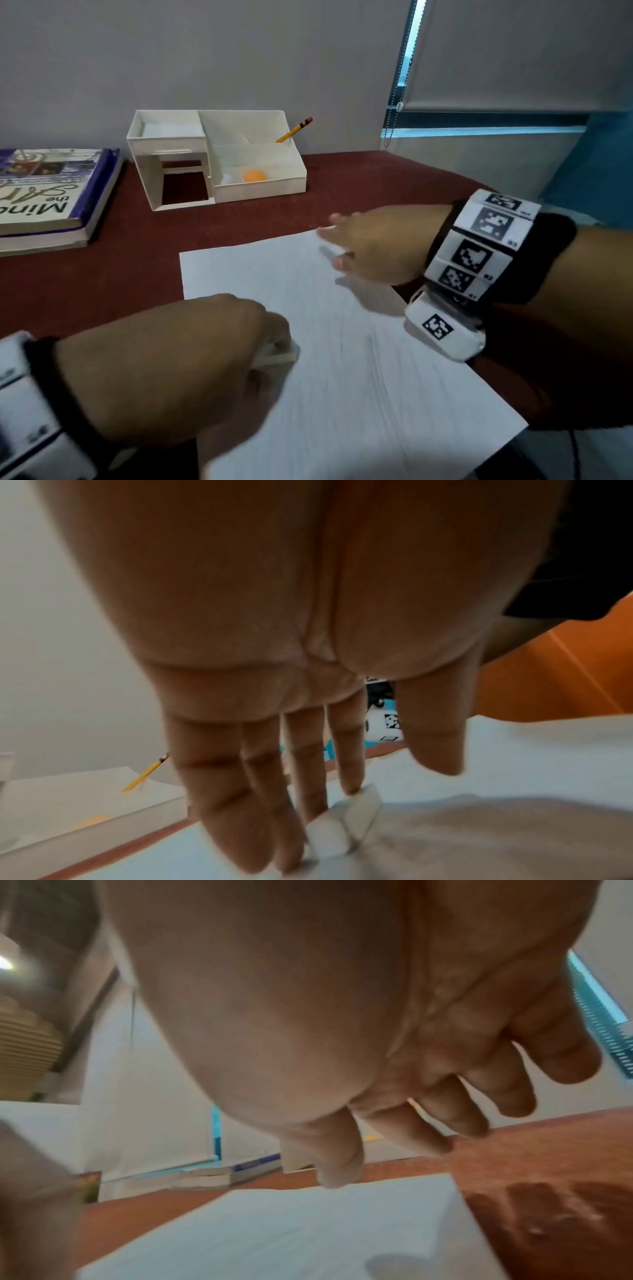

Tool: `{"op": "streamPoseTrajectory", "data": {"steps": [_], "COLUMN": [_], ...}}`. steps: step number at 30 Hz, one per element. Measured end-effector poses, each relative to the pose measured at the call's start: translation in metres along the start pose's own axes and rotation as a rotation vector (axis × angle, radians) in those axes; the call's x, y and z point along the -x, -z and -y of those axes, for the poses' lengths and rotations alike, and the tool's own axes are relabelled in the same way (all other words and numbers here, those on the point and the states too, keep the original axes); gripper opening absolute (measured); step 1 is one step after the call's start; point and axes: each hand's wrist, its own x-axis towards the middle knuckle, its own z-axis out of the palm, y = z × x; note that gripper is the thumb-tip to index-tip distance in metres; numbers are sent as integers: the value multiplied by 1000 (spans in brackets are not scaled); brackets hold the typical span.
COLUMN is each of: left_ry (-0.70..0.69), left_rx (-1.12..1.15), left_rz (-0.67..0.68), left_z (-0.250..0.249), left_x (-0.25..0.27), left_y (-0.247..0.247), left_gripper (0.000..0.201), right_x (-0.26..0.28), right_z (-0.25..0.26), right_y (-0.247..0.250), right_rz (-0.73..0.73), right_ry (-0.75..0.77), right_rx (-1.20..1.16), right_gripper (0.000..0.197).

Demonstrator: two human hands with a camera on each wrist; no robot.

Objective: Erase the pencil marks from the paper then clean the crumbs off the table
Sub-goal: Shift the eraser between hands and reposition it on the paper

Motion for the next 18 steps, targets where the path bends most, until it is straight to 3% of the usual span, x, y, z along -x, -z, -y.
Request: {"op": "streamPoseTrajectory", "data": {"steps": [1, 3, 6, 9, 11, 14, 18], "left_ry": [-29, -36, 15, 44, 50, 58, 51], "left_rx": [22, 26, 59, 154, 199, 234, 251], "left_rz": [-35, -45, -63, -122, -209, -284, -335], "left_z": [0, 2, 10, 15, 19, 25, 34], "left_x": [-2, -6, -13, -22, -30, -40, -48], "left_y": [-2, -4, -1, 16, 27, 38, 45], "left_gripper": [46, 30, 30, 26, 28, 28, 22], "right_x": [1, 5, 6, 9, 7, -12, -32], "right_z": [5, 14, 8, 4, 14, 24, 22], "right_y": [-5, -18, -12, 6, 13, 13, 16], "right_rz": [3, 72, 63, 7, -53, -165, -189], "right_ry": [92, 166, 29, 142, 241, 222, 174], "right_rx": [-40, -17, 25, -378, -661, -568, -508], "right_gripper": [46, 42, 34, 45, 33, 22, 23]}}
